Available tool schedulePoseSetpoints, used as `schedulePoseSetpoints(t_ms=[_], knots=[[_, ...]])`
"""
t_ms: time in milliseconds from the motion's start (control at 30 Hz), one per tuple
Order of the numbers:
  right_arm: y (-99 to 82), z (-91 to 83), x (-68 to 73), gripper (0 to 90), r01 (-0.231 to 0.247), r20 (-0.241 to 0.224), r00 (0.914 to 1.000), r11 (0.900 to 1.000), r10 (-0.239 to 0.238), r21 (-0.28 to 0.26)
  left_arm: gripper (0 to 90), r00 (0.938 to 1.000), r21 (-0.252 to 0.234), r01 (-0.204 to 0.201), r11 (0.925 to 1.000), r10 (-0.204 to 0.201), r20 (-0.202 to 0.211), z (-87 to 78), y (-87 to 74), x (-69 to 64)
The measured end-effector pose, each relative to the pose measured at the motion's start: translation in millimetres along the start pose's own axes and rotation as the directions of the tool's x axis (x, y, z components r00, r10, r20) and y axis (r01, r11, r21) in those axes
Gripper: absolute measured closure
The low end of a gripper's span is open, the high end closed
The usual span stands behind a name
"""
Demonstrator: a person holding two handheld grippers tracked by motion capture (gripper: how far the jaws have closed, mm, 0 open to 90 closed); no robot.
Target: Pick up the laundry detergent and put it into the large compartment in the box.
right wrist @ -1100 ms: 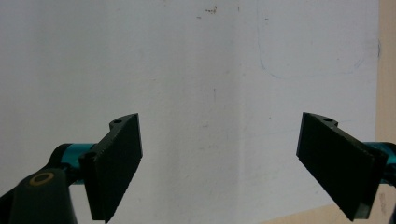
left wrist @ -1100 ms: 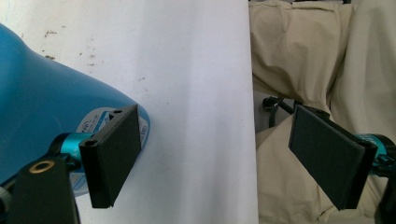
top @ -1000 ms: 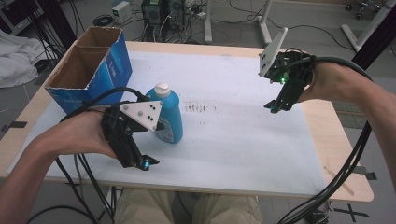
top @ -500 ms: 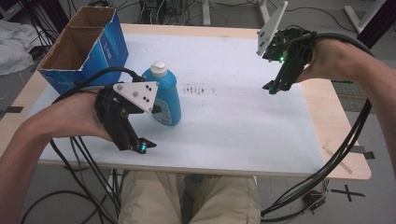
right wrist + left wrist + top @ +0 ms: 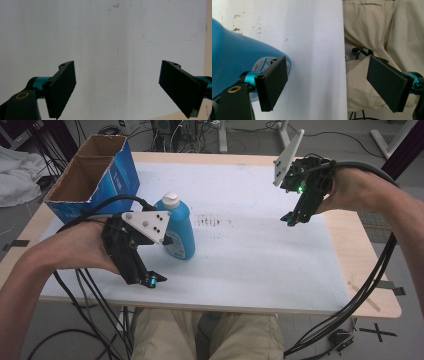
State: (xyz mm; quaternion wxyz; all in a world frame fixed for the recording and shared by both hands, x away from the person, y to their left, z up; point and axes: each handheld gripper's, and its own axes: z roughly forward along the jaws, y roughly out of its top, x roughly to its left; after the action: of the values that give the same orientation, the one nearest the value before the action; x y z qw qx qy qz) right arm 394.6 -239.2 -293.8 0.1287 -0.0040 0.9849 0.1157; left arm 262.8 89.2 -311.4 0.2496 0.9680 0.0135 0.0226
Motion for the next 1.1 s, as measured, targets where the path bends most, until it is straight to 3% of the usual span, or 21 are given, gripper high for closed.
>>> schedulePoseSetpoints(t_ms=[233, 500, 600, 733, 900, 1100], knots=[[0.3, 0.9, 0.2, 13.4, 0.0, 0.003, 1.0, 1.0, 0.0, -0.009, 17.2, 0.9997, 0.015, 0.019, 0.9997, -0.019, -0.014, -13.1, -10.0, 4.7], [0.1, 3.9, 0.4, 13.4, 0.006, 0.001, 1.0, 1.0, -0.006, 0.004, 17.2, 0.9986, 0.046, 0.044, 0.998, -0.042, -0.031, -28.7, -20.7, 18.8], [-0.7, 3.2, 1.5, 13.4, 0.004, 0.002, 1.0, 1.0, -0.004, 0.002, 17.2, 0.9975, 0.078, 0.054, 0.9955, -0.05, -0.05, -39.4, -25.2, 32.7], [-2.1, 1.3, 1.5, 13.4, 0.001, 0.005, 1.0, 1.0, -0.001, -0.004, 17.2, 0.9955, 0.083, 0.069, 0.9942, -0.063, -0.07, -50.8, -26.9, 49.7], [-2.7, 1.4, 1.5, 13.4, -0.008, 0.006, 0.9999, 1.0, 0.009, -0.003, 17.2, 0.9947, 0.125, 0.054, 0.9907, -0.042, -0.093, -59.4, -20.1, 72.0], [-1.0, 2.4, 1.0, 13.4, -0.003, 0.008, 1.0, 1.0, 0.003, -0.003, 17.2, 0.9988, 0.137, 0.016, 0.9904, -0.009, -0.047, -54.3, -7.5, 93.5]])
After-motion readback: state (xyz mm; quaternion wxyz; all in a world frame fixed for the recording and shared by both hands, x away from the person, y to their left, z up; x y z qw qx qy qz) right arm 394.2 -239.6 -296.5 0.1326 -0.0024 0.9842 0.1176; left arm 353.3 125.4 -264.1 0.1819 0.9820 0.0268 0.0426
